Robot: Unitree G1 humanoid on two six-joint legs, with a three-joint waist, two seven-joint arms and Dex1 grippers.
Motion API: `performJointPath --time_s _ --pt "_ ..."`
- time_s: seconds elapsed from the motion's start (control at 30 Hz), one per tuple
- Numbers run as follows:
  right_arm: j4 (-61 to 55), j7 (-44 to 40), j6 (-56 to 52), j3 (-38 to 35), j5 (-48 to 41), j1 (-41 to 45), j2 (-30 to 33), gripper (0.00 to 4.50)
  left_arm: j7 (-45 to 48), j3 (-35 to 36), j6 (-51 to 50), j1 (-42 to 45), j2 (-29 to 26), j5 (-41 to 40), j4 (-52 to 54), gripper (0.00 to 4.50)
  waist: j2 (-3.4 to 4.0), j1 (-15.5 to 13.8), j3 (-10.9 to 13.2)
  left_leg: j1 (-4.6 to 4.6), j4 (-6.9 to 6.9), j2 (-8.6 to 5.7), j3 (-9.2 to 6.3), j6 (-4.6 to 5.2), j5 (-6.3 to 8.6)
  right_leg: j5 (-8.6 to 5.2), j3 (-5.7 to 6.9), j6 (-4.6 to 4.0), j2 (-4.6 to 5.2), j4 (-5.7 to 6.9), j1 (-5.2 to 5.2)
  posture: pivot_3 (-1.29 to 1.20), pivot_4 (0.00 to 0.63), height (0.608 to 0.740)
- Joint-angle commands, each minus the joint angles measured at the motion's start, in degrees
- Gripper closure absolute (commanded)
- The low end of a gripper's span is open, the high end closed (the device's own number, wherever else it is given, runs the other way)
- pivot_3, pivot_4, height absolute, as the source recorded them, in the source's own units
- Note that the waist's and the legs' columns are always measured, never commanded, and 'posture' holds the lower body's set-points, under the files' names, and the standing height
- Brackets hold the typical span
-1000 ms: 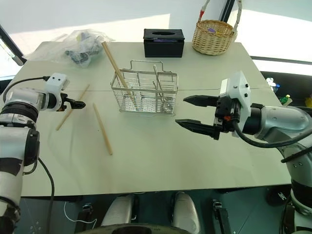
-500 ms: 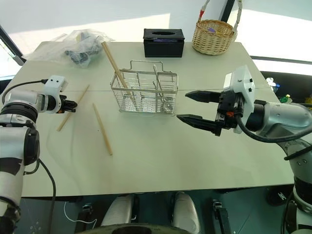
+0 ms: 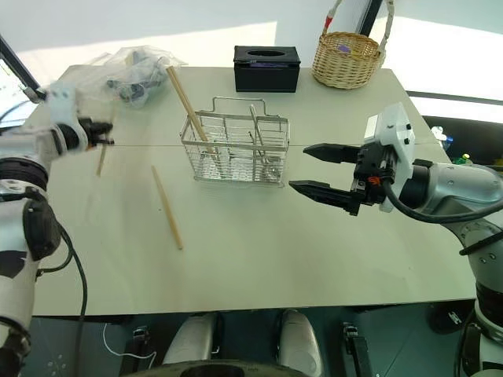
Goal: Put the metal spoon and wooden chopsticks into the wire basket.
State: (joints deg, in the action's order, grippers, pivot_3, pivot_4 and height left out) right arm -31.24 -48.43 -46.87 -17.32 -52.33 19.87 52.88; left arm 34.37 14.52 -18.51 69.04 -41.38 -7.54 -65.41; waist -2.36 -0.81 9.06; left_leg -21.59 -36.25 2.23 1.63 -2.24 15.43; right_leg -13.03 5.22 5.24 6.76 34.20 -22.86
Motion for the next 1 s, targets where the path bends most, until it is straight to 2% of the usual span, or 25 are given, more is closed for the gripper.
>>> performJointPath --time_s 0.03,0.2,0.37,0.5,0.83,1.0 --pt "-1.8 1.82 0.04 -2.12 -1.57 -0.83 -0.27 1.02 -1.95 11.22 -1.53 2.51 2.1 -13.49 18.63 4.47 -0.02 -0.01 0.01 -0.01 0.0 0.0 -0.01 0.0 0.0 0.0 0.0 0.0 0.02 0.0 0.01 0.0 0.15 0.712" --pt "-2.15 3.66 0.23 -1.72 -2.4 -1.43 -1.05 1.02 -6.29 11.95 -13.68 -3.43 10.95 -24.74 47.42 4.47 0.16 0.0 -0.07 0.14 0.0 -0.13 -0.04 0.0 0.0 0.12 -0.01 0.2 0.07 0.0 0.29 0.0 0.15 0.712" --pt "-2.22 4.62 0.7 -0.97 -2.29 -1.23 -1.53 1.02 -8.17 6.09 -18.89 -8.58 16.48 -27.24 60.14 4.47 0.18 0.03 -0.06 0.22 -0.13 -0.17 -0.11 0.0 0.0 0.12 -0.04 0.23 0.03 -0.05 0.36 0.0 0.15 0.712" --pt "-2.17 5.37 0.74 -1.33 -2.73 -1.24 -1.81 1.02 -8.0 2.39 -17.89 -12.16 19.09 -26.14 61.88 4.47 0.19 0.1 -0.06 0.21 -0.2 -0.15 -0.14 0.0 0.0 0.12 -0.05 0.21 -0.01 -0.05 0.36 0.0 0.15 0.712" --pt "-3.49 8.81 0.25 -2.22 -4.51 -1.92 -3.0 1.02 -7.68 -1.48 -12.01 -13.5 23.62 -23.3 56.4 4.47 0.19 -0.08 -0.05 0.11 -0.24 -0.2 -0.15 0.05 0.02 0.12 -0.04 0.21 0.01 -0.15 0.36 0.0 0.15 0.712" --pt "-3.92 10.79 0.13 -2.86 -5.52 -2.14 -3.03 1.02 -6.7 -3.75 -7.77 -17.3 26.59 -21.15 53.66 4.47 0.2 -0.07 -0.06 0.12 -0.24 -0.19 -0.15 0.05 0.03 0.12 -0.04 0.2 0.01 -0.14 0.36 0.0 0.15 0.712"
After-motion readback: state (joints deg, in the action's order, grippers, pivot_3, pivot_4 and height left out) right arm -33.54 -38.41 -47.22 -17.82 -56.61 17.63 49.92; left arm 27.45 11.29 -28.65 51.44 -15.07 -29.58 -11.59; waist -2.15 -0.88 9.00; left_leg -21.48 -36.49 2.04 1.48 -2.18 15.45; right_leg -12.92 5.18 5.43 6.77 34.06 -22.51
